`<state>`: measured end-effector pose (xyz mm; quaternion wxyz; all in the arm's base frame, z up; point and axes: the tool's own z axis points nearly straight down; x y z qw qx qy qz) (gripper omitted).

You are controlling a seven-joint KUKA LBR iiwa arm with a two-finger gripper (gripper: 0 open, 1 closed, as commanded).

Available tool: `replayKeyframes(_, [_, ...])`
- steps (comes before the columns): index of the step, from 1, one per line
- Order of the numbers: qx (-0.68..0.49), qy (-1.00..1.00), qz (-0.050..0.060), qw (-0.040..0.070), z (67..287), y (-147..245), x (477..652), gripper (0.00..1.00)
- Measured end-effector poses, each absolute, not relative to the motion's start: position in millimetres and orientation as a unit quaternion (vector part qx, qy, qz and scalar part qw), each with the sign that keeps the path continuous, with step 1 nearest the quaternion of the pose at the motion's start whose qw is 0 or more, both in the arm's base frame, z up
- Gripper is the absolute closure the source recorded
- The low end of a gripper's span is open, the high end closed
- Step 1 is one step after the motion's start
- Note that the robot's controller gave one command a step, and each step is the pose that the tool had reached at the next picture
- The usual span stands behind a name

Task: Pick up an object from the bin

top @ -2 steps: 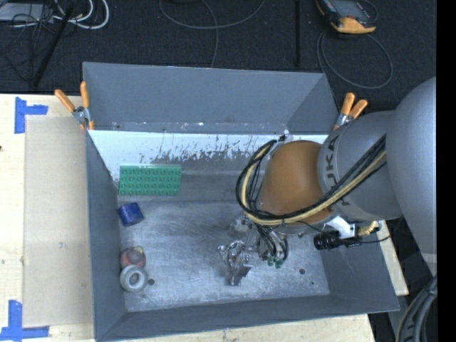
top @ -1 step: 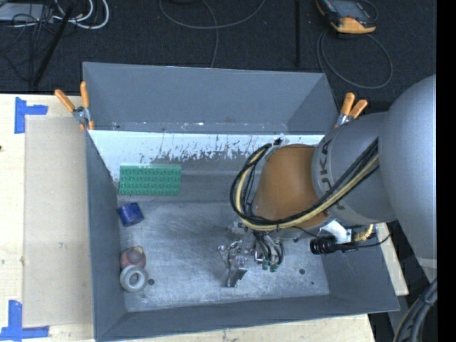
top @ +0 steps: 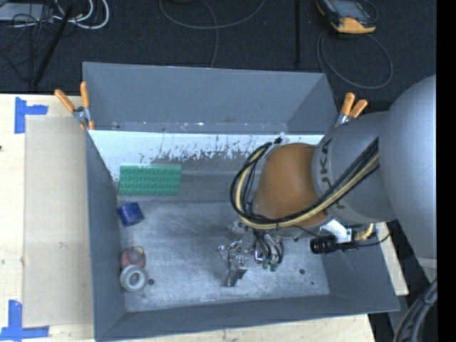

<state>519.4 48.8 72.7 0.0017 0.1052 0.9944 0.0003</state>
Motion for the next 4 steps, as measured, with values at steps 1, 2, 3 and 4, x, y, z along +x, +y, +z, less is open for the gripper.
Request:
replayKeyframes(1, [0.107, 0.994, 0.000, 0.001, 73, 48, 520.1, 0.00])
replayKeyframes(2, [0.110, 0.994, 0.000, 0.001, 73, 48, 520.6, 0.00])
replayKeyframes(3, [0.110, 0.994, 0.001, 0.000, 75, 48, 521.4, 1.00])
replayKeyframes(4, [0.111, 0.994, 0.001, 0.002, 123, 48, 522.6, 1.00])
